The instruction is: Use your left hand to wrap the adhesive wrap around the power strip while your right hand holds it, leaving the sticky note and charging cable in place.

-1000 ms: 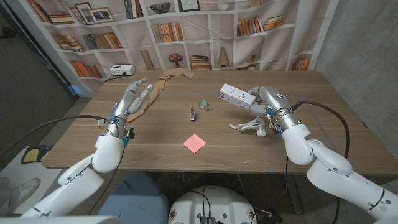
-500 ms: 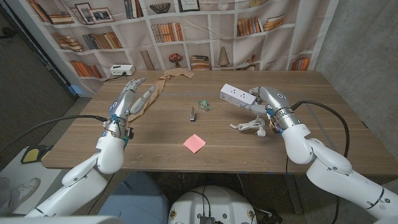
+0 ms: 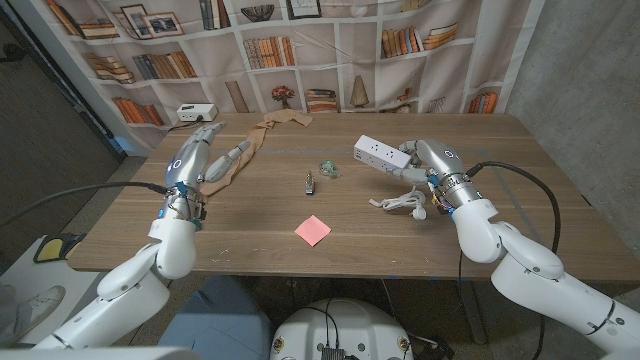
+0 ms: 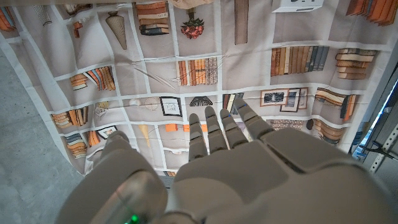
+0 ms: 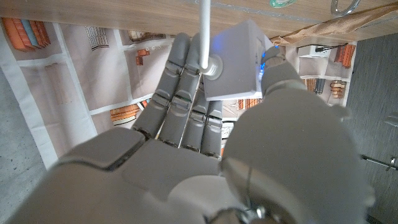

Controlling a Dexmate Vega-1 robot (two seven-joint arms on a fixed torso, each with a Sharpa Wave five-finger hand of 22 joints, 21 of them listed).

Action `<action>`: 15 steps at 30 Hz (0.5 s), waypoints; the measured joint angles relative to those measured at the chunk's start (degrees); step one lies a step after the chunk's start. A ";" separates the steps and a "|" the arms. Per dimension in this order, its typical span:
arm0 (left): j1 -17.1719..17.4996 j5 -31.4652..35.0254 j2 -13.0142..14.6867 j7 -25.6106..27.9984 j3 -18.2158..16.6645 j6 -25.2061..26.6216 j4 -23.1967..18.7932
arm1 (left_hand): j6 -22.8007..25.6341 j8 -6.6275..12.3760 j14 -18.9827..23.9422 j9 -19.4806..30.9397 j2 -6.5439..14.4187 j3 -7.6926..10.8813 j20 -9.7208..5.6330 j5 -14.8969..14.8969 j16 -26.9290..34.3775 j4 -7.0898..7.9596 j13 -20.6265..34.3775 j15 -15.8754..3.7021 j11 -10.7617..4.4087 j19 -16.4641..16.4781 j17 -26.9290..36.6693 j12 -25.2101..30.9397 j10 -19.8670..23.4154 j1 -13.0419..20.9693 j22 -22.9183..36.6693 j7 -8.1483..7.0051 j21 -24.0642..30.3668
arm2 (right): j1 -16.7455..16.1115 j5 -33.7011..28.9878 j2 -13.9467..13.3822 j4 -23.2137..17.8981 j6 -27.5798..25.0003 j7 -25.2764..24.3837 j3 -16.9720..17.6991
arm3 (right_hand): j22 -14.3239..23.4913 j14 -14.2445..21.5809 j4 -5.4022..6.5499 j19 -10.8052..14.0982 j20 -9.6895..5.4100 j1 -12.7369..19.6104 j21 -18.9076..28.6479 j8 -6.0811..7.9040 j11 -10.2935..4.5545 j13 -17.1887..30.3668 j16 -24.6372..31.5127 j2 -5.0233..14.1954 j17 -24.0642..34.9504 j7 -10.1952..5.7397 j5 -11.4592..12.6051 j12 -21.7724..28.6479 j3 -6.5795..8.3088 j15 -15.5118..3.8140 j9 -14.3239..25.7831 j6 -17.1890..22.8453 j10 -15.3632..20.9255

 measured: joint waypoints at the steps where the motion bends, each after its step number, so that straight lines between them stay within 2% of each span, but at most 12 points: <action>1: 0.09 0.09 0.39 -0.06 -0.13 0.06 -0.11 | 0.00 0.00 0.00 0.00 0.00 -0.03 -0.20 0.00 0.00 -0.03 0.00 0.00 0.00 -0.20 0.00 0.00 0.00 0.00 0.00 0.00 0.00 | 0.00 0.02 0.00 0.00 -0.05 0.00 0.00 | 0.00 0.00 0.00 -0.14 0.13 0.00 0.00 0.00 0.00 0.00 0.00 0.00 0.00 0.00 -0.01 0.00 0.00 0.00 0.00 0.00 0.00; 10: 1.15 1.68 3.04 -2.18 -1.49 0.13 -0.22 | 0.63 0.00 -0.44 0.00 0.00 -0.24 -0.61 0.00 -0.44 -0.23 0.00 -0.43 0.01 -0.62 0.00 0.00 0.00 0.00 0.00 -0.01 -0.55 | -0.02 0.18 0.02 0.06 -0.48 -0.03 -0.08 | -0.25 0.01 0.00 -0.30 0.30 0.08 0.79 -0.20 0.14 0.00 -0.44 -0.08 0.27 0.00 0.29 0.00 0.00 0.00 0.00 0.00 0.14; 11: 1.35 1.82 3.43 -2.43 -1.72 -0.06 -0.22 | 0.71 0.00 -0.44 0.00 0.00 -0.24 -1.06 0.00 -0.44 -0.23 0.00 -0.43 0.01 -0.61 0.00 0.00 0.00 0.00 0.00 -0.09 -0.55 | -0.02 0.20 0.02 0.07 -0.53 -0.05 -0.12 | -0.25 0.01 0.00 -0.30 0.30 0.08 0.84 -0.21 0.14 0.00 -0.44 -0.08 0.28 0.00 0.28 0.00 0.00 0.00 0.00 0.00 0.14; 14: 1.35 2.11 3.43 -3.08 -1.72 -0.69 -0.22 | 0.71 0.00 -0.72 0.00 0.00 -0.24 -1.24 0.00 -0.44 -0.23 0.00 -0.75 -0.23 -0.61 0.00 -0.01 0.24 0.00 -0.01 -0.09 -0.55 | -0.02 0.20 0.02 0.07 -0.54 -0.06 -0.17 | -0.34 0.02 0.00 -0.43 0.19 0.08 1.05 -0.22 0.14 0.00 -0.65 -0.08 0.51 -0.01 0.29 0.00 0.00 0.01 0.00 0.01 0.14; 15: 2.09 2.18 4.47 -3.34 -2.63 -0.93 -0.20 | 0.71 0.00 -0.52 0.00 0.00 -0.24 -1.37 0.00 -0.44 -0.23 -0.01 -0.95 -0.30 -0.48 0.00 -0.09 0.32 0.00 0.00 -0.09 -0.55 | -0.02 0.21 0.02 0.07 -0.67 -0.16 -0.19 | -0.45 0.34 0.00 -0.55 0.11 0.08 1.21 -0.22 0.14 0.00 -0.65 -0.08 0.56 -0.01 0.28 0.00 0.00 -0.11 -0.01 0.00 0.14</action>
